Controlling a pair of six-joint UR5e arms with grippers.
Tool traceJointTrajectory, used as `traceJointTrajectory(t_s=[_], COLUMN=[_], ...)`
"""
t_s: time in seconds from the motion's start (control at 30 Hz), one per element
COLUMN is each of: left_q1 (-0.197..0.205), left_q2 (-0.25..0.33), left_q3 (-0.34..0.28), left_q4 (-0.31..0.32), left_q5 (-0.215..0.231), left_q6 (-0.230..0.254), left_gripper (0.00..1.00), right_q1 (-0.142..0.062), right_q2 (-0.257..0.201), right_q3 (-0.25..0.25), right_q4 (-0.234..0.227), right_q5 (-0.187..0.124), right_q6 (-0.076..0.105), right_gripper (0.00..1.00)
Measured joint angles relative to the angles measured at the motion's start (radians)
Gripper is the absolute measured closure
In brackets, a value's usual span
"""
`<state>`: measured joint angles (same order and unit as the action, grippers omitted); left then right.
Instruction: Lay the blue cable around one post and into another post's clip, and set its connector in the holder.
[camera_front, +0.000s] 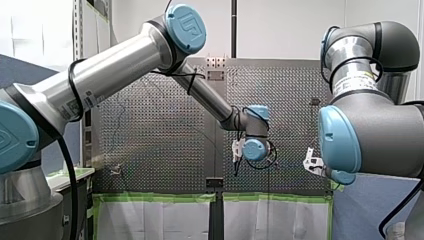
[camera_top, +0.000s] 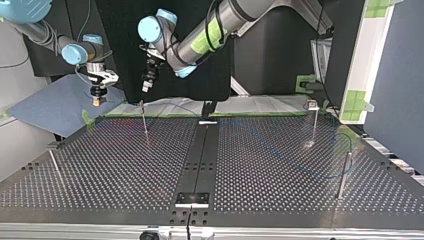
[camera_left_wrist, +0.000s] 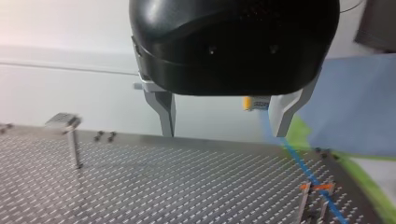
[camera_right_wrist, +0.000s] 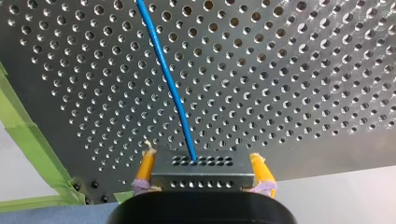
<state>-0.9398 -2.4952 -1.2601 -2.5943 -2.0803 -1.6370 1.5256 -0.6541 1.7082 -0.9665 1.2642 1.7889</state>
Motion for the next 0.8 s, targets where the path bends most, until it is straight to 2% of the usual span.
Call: traceJointTrajectory(t_s=[0.2,0.5,0.8], left_q1=[0.012,0.023,0.025], left_q2=[0.054,0.142,0.228], left_q3=[-0.054,-0.142,-0.228], left_q4=[0.054,0.136,0.148], left_q5=[-0.029,-0.031,-0.038], left_q6=[-0.043,-0.115,-0.125], left_gripper=[0.00,0.00,0.00], right_q1=[0.002,0.008,0.012], right_q2=[0.000,0.001,0.001], right_q3=[0.000,0.000,-0.001], right_q4=[-0.001,0.000,0.002], right_q5=[0.000,0.000,0.000], right_q6=[0.002,0.004,0.003], right_gripper=[1.00,1.00,1.00])
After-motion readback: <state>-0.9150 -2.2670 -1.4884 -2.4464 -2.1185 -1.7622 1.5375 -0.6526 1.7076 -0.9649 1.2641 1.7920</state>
